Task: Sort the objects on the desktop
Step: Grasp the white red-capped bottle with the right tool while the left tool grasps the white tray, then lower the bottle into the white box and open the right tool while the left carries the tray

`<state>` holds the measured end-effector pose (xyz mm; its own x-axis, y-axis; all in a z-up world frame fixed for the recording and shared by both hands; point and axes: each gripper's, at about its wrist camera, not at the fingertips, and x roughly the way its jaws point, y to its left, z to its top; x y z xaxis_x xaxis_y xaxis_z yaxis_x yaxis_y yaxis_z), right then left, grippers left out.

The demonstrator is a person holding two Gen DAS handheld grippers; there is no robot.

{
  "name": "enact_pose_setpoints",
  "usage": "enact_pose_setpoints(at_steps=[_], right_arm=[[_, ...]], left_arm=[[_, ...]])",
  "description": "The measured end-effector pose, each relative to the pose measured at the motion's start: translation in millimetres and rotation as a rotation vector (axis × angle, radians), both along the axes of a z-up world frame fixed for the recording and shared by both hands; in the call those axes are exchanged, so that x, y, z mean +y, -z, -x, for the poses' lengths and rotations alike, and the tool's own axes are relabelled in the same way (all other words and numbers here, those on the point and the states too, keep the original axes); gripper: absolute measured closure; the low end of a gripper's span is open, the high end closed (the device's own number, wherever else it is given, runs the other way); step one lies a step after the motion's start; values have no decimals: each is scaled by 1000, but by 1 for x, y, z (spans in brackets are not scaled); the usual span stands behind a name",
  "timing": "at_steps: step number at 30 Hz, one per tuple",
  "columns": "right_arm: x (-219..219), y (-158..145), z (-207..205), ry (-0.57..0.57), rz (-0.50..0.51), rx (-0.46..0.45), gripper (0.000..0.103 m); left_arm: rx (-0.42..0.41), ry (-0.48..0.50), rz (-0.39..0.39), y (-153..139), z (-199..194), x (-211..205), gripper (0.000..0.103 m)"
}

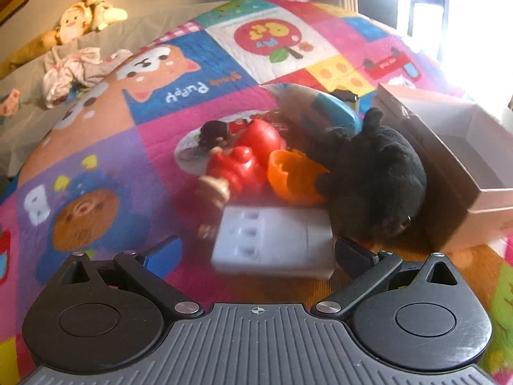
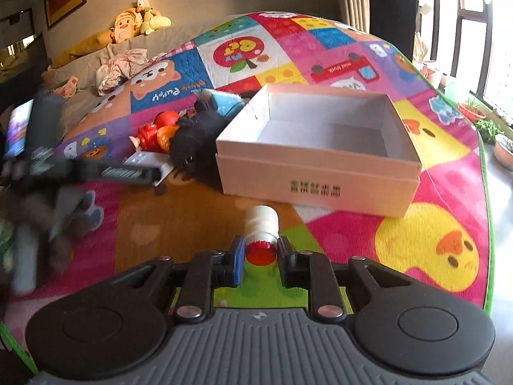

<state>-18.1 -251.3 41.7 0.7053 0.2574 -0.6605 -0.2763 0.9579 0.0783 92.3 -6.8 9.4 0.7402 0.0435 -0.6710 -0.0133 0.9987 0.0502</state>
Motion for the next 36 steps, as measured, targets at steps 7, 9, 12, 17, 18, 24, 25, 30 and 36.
enact_pose_setpoints(at_steps=[7, 9, 12, 17, 18, 24, 25, 30, 36], right_arm=[[-6, 8, 8, -7, -8, 9, 82], [-6, 7, 9, -8, -7, 2, 82], [-6, 5, 11, -12, -3, -10, 82], [-8, 0, 15, -14, 12, -26, 82], [-9, -1, 16, -12, 16, -28, 82], [-19, -15, 32, -10, 27, -59, 82], [-21, -18, 36, -8, 28, -68, 82], [-37, -33, 49, -7, 7, -92, 82], [-60, -58, 42, 36, -14, -181, 82]], left_arm=[[-2, 1, -46, 1, 1, -6, 8], [-13, 19, -51, -1, 12, -6, 8], [-37, 71, -40, -11, 41, -12, 8], [-51, 260, -7, -28, 103, -41, 8], [-51, 297, -6, -30, 114, -48, 8], [-86, 398, -11, -38, 147, -76, 8], [-89, 402, -7, -41, 148, -78, 8], [-104, 436, -7, -47, 143, -91, 8], [-212, 474, -6, -63, 108, -109, 8]])
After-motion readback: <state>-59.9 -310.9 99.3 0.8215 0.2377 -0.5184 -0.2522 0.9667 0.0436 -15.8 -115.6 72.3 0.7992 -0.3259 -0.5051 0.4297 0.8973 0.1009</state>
